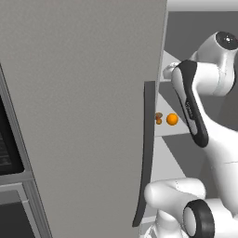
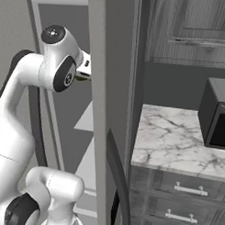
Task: Take the orange, mushroom, and kiwi from the freezer and place them in the bowl on the counter.
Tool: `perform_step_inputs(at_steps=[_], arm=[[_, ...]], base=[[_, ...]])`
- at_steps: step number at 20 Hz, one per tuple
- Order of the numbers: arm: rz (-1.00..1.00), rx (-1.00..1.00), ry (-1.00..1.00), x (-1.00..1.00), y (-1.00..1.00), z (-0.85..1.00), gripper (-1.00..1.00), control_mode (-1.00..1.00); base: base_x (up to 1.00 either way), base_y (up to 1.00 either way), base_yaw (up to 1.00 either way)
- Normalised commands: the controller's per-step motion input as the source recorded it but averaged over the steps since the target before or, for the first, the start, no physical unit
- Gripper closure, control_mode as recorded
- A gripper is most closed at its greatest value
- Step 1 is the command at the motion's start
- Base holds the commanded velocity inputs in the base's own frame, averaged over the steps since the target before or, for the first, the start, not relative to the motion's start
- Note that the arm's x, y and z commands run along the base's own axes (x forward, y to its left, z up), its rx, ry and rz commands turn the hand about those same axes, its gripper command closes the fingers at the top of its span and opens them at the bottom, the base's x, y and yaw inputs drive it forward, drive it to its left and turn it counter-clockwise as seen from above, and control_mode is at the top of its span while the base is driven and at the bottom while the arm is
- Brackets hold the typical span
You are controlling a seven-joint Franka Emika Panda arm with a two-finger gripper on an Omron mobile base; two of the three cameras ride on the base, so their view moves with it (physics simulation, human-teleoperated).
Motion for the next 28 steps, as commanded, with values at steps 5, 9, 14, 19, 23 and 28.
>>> perform_step_inputs(at_steps=[5, 9, 14, 19, 23, 28], arm=[[0.00, -0.04, 0.09, -0.97, 0.14, 0.08, 1.00, -1.00], [0.01, -0.07, 0.07, -1.00, 0.32, 0.00, 1.00, -1.00], [0.02, -0.01, 0.12, -1.00, 0.31, -0.10, 1.00, -1.00], [0.03, 0.04, 0.09, -0.84, 0.07, -0.01, 1.00, -1.00], [0.03, 0.03, 0.00, -0.08, 0.00, 0.00, 1.00, -1.00], [0.00, 0.00, 0.00, -0.11, 0.00, -0.01, 1.00, -1.00]], base=[[0.00, 0.00, 0.00], [0.00, 0.00, 0.00], [0.00, 0.00, 0.00], [0.00, 0.00, 0.00], [0.00, 0.00, 0.00], [0.00, 0.00, 0.00]])
